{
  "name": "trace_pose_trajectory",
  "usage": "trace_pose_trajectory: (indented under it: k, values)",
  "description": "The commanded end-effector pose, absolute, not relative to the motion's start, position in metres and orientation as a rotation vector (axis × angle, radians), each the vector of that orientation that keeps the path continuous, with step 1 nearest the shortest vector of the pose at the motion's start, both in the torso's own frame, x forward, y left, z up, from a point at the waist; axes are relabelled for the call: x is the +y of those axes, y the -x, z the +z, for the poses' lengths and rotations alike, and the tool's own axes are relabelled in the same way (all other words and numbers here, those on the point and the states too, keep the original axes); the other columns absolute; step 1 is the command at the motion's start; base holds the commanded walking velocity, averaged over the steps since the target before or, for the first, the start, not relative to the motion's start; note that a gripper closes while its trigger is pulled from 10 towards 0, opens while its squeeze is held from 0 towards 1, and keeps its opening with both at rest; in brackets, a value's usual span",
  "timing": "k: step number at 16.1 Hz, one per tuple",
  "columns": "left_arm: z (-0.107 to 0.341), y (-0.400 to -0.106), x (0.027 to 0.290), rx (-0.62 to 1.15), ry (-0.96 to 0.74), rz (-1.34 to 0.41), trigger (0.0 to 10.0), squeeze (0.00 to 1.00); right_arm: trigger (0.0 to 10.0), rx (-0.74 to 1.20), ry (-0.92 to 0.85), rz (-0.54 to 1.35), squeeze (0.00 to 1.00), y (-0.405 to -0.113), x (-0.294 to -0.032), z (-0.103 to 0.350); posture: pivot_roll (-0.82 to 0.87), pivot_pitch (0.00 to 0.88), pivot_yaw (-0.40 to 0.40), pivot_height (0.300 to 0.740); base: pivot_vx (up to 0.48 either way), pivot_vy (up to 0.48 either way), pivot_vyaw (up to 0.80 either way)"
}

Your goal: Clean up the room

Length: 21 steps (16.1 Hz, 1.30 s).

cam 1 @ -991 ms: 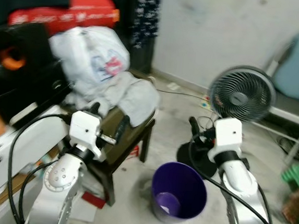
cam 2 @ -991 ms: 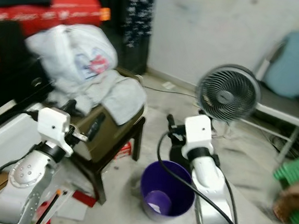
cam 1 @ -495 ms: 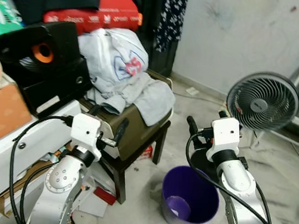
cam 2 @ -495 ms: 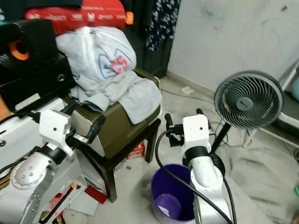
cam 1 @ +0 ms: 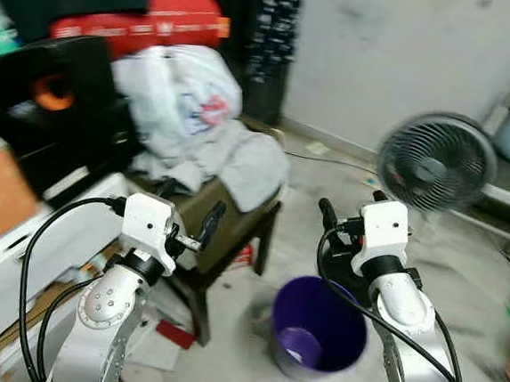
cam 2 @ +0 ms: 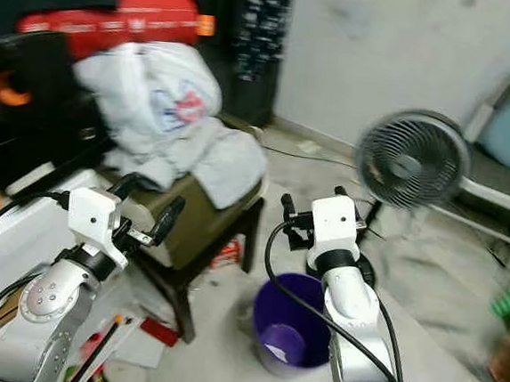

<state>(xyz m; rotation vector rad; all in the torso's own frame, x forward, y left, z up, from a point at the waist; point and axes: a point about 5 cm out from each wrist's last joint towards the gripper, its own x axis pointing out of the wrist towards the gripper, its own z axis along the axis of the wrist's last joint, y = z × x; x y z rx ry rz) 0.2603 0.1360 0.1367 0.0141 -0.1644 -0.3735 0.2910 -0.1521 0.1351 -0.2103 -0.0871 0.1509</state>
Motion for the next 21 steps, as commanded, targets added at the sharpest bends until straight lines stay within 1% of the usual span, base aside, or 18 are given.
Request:
trace_pose_trajectory:
  k: [1,3,13,16,18,21]
  values:
    - [0.1396,-0.261,0.1341,-0.177,-0.013,-0.385,10.0,0.0,10.0,-0.082,0.21,0.133,0.0,-0.2931,-0.1564,0.1361,-0.04,0.0,-0.023,0.74,0.0,0.0,-0.8]
    - [0.14,-0.2608,0.1338,-0.182,-0.007,-0.392,10.0,0.0,10.0,-0.083,0.214,0.137,0.0,-0.2933,-0.1559,0.136,-0.04,0.0,-0.024,0.74,0.0,0.0,0.0]
    - [0.1398,-0.2611,0.1307,-0.192,0.003,-0.417,10.0,0.0,10.0,-0.075,0.221,0.151,0.0,-0.2951,-0.1559,0.1331,-0.04,0.0,-0.032,0.74,0.0,0.267,0.0]
    - [0.14,-0.261,0.1294,-0.195,0.004,-0.424,10.0,0.0,10.0,-0.076,0.226,0.155,0.0,-0.2955,-0.156,0.1333,-0.04,0.0,-0.033,0.74,0.264,0.285,0.0]
    - [0.1383,-0.2619,0.1306,-0.181,0.007,-0.404,10.0,0.0,10.0,-0.076,0.228,0.155,0.0,-0.2956,-0.1563,0.1333,-0.04,0.0,-0.034,0.74,0.0,0.0,0.0]
    - [0.1401,-0.261,0.1284,-0.201,0.007,-0.423,10.0,0.0,10.0,-0.077,0.232,0.156,0.0,-0.2959,-0.1566,0.1337,-0.05,0.0,-0.035,0.74,0.0,0.0,0.0]
